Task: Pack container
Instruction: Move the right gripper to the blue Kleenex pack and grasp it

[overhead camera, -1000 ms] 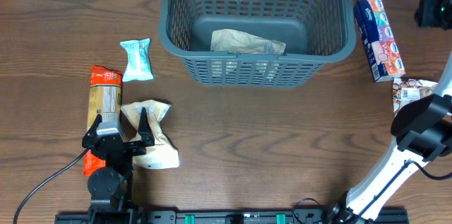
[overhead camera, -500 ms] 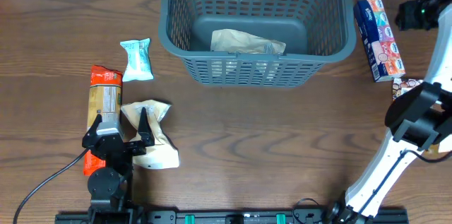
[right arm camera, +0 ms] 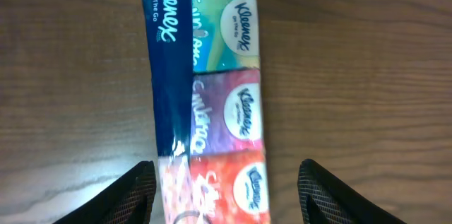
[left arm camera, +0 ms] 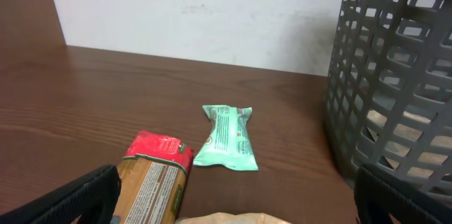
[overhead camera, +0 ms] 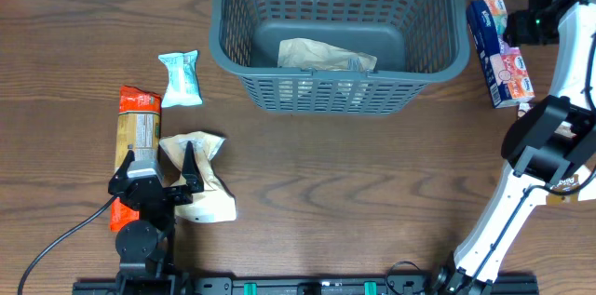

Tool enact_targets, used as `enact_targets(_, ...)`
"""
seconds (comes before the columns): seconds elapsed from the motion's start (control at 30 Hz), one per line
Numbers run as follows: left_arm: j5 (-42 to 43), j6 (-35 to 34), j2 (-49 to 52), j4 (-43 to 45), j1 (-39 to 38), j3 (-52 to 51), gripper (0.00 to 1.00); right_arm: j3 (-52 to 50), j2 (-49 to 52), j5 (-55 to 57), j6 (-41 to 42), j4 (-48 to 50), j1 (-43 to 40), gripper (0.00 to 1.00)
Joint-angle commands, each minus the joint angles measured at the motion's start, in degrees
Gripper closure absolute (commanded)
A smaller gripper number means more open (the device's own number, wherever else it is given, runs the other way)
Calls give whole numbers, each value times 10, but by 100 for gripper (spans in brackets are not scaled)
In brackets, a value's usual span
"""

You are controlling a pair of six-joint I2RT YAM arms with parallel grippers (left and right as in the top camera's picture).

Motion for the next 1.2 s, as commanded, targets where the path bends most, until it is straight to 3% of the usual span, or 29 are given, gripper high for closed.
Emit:
enact_targets(0.0, -7, -8, -5, -11, -3, -10, 1, 9, 16, -4, -6, 7, 8, 40)
enact_targets(0.1, -7, -22, -5, -11, -3, -10, 1, 9, 24, -5, -4, 9, 8, 30)
enact_targets(0.17, -7, -23, -5, -11, -3, -10, 1, 9, 25, -18, -1, 10, 8, 1)
enact_targets(1.17, -5, -36, -5, 3, -3, -10, 1, 8, 109, -30, 22, 7, 8, 1)
